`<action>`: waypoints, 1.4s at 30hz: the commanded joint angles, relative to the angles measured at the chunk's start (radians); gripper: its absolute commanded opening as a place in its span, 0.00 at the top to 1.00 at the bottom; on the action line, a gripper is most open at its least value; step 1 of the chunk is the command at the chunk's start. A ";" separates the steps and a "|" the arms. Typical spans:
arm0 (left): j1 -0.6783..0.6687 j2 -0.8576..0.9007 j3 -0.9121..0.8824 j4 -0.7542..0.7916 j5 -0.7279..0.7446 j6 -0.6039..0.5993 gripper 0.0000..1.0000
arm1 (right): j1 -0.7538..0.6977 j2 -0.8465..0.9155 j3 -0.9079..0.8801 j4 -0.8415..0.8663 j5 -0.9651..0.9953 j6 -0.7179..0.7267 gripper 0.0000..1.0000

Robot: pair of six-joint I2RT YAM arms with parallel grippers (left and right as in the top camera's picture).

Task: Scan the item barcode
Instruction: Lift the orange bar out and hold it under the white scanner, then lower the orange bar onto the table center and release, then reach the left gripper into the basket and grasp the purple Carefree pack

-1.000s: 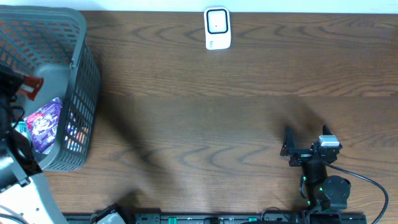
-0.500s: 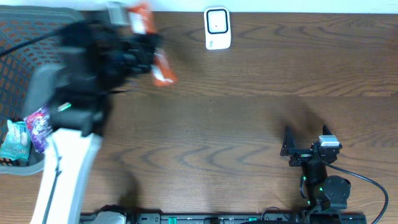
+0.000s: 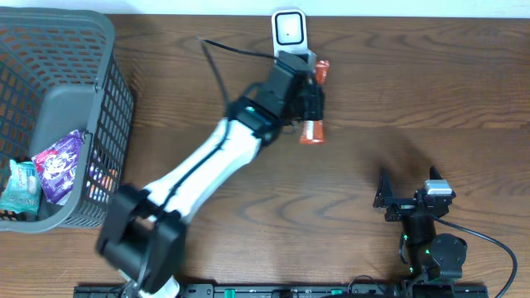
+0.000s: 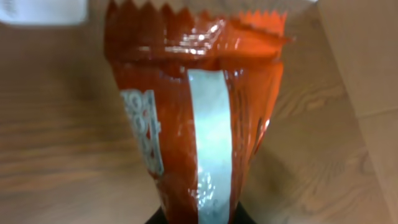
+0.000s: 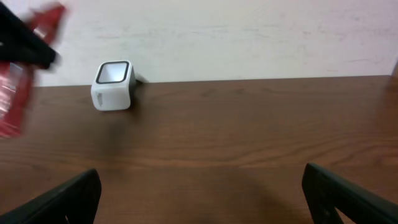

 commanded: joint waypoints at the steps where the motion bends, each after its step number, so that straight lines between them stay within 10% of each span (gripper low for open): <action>1: -0.031 0.072 0.003 0.055 -0.040 -0.160 0.91 | -0.004 -0.006 -0.001 -0.003 0.001 -0.015 0.01; 12: -0.038 0.124 0.003 0.173 0.088 -0.174 0.28 | -0.004 -0.006 -0.001 -0.003 0.001 -0.015 0.01; 29: 0.814 -0.496 0.003 -0.065 0.200 0.101 0.25 | -0.004 -0.006 -0.001 -0.003 0.001 -0.015 0.01; 36: 1.223 -0.506 0.003 -0.393 0.080 0.185 0.24 | -0.004 -0.006 -0.001 -0.003 0.001 -0.015 0.01; 42: 1.318 -0.387 -0.002 -0.620 -0.118 0.215 0.25 | -0.004 -0.006 -0.001 -0.003 0.001 -0.015 0.01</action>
